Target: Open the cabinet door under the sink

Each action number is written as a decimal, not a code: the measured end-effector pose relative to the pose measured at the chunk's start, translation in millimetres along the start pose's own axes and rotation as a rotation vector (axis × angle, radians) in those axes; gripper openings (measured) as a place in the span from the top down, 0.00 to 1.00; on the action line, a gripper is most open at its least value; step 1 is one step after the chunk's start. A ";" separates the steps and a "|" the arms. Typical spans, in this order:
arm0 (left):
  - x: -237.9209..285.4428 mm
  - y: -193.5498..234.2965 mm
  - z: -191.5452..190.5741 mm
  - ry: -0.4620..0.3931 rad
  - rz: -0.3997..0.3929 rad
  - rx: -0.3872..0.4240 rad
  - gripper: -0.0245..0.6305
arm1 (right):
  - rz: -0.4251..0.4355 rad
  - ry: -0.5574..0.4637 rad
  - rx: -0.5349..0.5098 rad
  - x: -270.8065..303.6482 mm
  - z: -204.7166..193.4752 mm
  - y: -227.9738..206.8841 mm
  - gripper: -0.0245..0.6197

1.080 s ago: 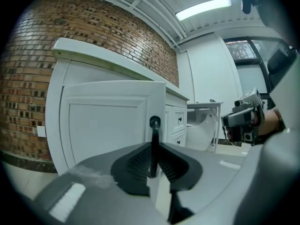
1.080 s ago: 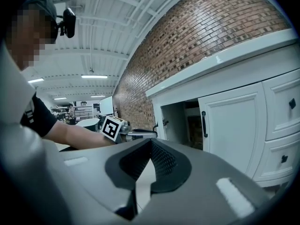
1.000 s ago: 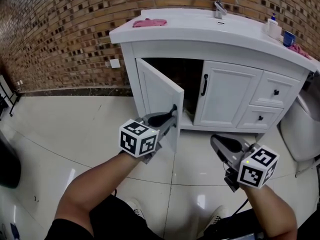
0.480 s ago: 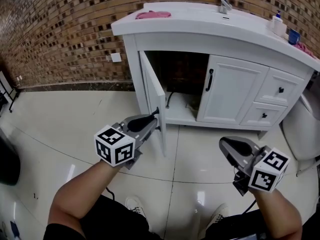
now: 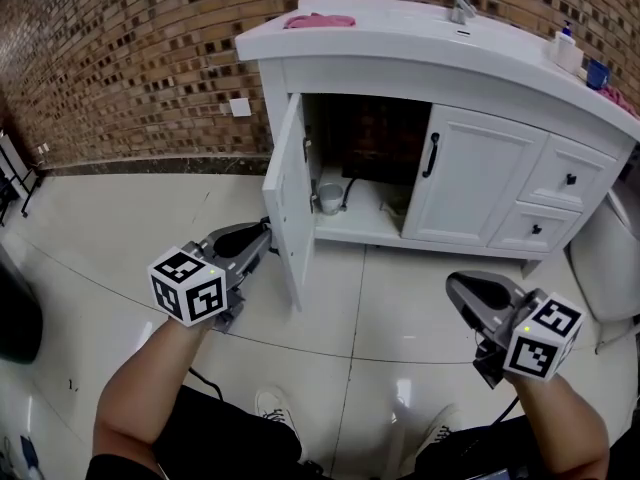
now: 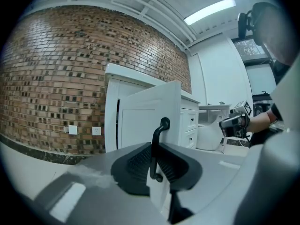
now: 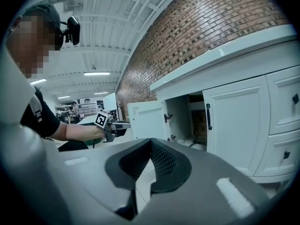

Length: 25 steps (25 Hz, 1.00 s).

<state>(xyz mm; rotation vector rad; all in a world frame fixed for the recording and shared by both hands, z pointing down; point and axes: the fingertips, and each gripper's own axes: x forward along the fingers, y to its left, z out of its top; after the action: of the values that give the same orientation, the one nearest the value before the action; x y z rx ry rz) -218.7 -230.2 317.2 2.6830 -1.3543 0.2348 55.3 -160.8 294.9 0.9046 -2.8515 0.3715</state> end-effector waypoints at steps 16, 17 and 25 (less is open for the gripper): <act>-30.0 44.0 1.3 -0.085 0.109 -0.046 0.89 | -0.022 -0.020 -0.004 -7.8 6.9 -2.3 0.95; -32.0 43.3 3.5 -0.090 0.109 -0.045 0.90 | -0.023 -0.022 -0.003 -8.6 7.2 -3.0 0.95; -61.7 52.2 51.8 -0.220 0.206 -0.129 0.95 | -0.034 -0.051 -0.004 -13.4 18.0 -4.6 0.95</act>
<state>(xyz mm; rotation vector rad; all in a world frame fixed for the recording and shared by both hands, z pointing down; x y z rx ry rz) -292.7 -221.8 256.7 2.5229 -1.6478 -0.1297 68.0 -162.0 275.9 0.9745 -2.8771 0.3436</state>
